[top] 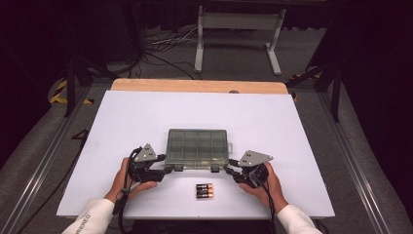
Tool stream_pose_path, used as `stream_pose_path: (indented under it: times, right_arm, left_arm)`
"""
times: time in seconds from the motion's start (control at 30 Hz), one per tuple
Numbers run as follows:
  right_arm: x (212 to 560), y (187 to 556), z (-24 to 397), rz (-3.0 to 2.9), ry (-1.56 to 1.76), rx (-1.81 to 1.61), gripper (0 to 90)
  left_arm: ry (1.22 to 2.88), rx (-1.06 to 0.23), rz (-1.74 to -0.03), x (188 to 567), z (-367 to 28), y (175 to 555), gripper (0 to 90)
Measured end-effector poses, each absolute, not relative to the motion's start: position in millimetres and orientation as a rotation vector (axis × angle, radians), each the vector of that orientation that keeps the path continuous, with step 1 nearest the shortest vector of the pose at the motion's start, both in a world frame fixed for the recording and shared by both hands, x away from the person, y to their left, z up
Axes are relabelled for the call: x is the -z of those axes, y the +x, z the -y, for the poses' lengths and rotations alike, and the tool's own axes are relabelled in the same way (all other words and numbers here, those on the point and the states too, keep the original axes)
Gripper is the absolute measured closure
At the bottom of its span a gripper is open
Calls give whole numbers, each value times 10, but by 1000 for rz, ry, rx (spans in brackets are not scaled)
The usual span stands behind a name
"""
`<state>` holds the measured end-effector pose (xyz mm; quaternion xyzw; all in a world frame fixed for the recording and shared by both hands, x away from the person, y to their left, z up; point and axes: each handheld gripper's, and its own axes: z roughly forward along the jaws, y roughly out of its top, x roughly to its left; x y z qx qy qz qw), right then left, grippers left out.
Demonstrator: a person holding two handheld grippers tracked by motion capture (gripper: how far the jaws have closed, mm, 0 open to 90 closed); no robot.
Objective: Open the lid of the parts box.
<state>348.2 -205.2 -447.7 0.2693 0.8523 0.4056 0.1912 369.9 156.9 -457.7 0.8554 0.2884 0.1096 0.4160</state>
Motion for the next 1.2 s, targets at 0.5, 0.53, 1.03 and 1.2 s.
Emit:
stream_pose_path:
  times: [0.5,0.53,1.03,1.2]
  right_arm:
    - [4440,3444,2029,-2341,721,-1145,744]
    - [4436,3443,2030,-2339,717,-1144,741]
    - [4389,3431,2048,-2199,685,-1090,623]
    - [4338,3439,2017,-2140,618,-1082,634]
  left_arm:
    - [2122,-305,-715,4526,-1592,3664,520]
    - [2123,-315,-712,4516,-1601,3662,522]
    - [2085,-448,-694,4428,-1639,3629,453]
    - [2067,-520,-702,4395,-1645,3631,430]
